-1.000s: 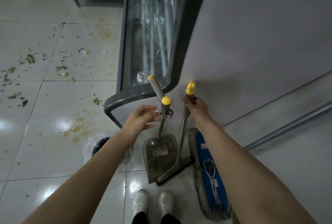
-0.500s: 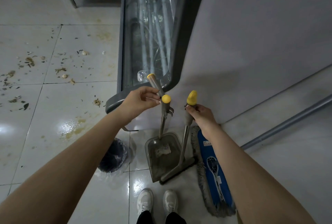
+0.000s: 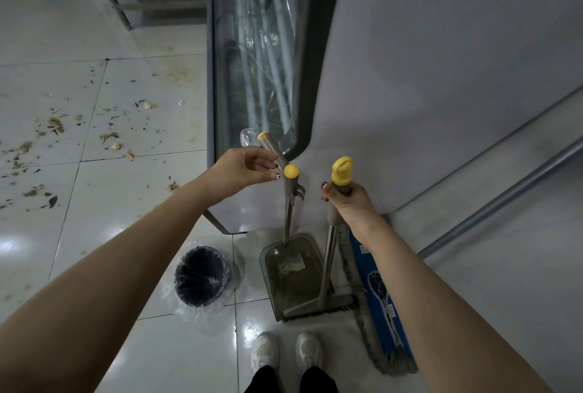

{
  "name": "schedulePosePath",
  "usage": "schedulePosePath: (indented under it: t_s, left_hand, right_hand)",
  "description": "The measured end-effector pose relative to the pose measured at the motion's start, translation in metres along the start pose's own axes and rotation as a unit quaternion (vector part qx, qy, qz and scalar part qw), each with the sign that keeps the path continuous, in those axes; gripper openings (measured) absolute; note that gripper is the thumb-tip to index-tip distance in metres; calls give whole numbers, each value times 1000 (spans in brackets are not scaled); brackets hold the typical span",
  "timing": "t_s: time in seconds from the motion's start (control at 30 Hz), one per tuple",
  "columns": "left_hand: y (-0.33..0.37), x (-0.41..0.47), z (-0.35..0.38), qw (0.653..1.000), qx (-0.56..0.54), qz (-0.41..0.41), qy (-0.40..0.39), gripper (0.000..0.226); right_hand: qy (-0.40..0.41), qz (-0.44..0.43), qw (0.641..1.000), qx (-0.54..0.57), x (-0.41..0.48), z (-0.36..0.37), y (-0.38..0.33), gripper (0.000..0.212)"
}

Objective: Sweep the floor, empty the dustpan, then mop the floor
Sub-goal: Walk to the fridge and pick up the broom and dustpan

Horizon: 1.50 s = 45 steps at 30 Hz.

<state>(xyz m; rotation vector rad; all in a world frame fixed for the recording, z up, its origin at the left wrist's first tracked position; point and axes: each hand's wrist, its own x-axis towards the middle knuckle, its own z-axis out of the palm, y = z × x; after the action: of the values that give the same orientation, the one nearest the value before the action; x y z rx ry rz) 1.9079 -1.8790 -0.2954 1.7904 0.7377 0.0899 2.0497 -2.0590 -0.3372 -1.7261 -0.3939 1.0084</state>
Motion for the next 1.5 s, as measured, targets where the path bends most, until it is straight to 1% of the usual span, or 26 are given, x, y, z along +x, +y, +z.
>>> schedulePosePath:
  t_s: [0.07, 0.13, 0.23, 0.27, 0.33, 0.4, 0.53, 0.67, 0.73, 0.8, 0.9, 0.93, 0.97, 1.03, 1.1, 1.17, 1.23, 1.3, 1.33, 1.43, 1.5]
  left_hand:
    - [6, 2, -2, 999, 30, 17, 3, 33]
    - [9, 6, -4, 995, 90, 46, -2, 33]
    - [12, 17, -9, 978, 189, 73, -44, 38]
    - [13, 22, -12, 966, 236, 90, -64, 41]
    - [14, 33, -18, 929, 330, 131, -106, 47]
    - [16, 40, -24, 893, 393, 154, -155, 52]
    - [12, 57, -31, 856, 434, 178, -215, 57]
    - [9, 77, -27, 839, 451, 184, -243, 56]
    - [9, 83, -19, 812, 473, 193, -281, 53]
    - [10, 88, -11, 776, 505, 211, -313, 47]
    - [11, 88, -2, 709, 586, 227, -319, 42]
    - [10, 88, 0, 697, 601, 230, -317, 42]
    - [9, 88, 3, 694, 604, 231, -318, 42]
    - [6, 84, 5, 703, 587, 235, -326, 38]
    - [5, 78, 6, 731, 542, 219, -352, 30]
    - [5, 71, 8, 765, 477, 183, -392, 27]
    - [7, 64, 9, 791, 418, 137, -425, 22]
    - [8, 55, 11, 813, 370, 85, -441, 23]
    - [9, 51, 12, 820, 355, 68, -443, 26]
    - [12, 36, 15, 826, 325, 26, -459, 31]
    - [14, 24, 19, 837, 277, -23, -472, 32]
  right_hand:
    - [-4, 2, 1000, 4, -8, 3, -4, 22]
    - [-5, 4, 1000, -7, -18, 6, -3, 25]
    - [-1, 8, 1000, -18, -26, 12, 2, 25]
    - [8, 4, 1000, -15, -28, 17, 3, 26]
    - [41, -8, 999, -4, -28, 26, 4, 29]
    - [77, -17, 997, 18, -29, 34, 2, 30]
    - [126, -14, 990, 63, -38, 49, 4, 30]
    - [172, -6, 983, 66, -43, 63, 7, 34]
    - [187, 1, 980, 71, -45, 69, 8, 34]
    - [197, 5, 979, 58, -47, 74, 8, 35]
    - [196, 9, 980, 41, -47, 77, 9, 38]
    - [195, 13, 980, 37, -47, 77, 11, 40]
    - [192, 16, 981, 35, -48, 76, 12, 43]
    - [188, 23, 981, 40, -52, 74, 13, 52]
    - [199, 20, 978, 54, -56, 71, 14, 54]
    - [210, 4, 975, 73, -61, 68, 10, 46]
    - [219, -4, 972, 84, -67, 66, 3, 38]
    - [225, -3, 971, 74, -74, 63, -3, 37]
    - [229, -4, 971, 68, -78, 61, -5, 38]
    - [256, -11, 963, 84, -92, 54, -10, 37]
    - [264, -9, 959, 99, -104, 49, -13, 34]
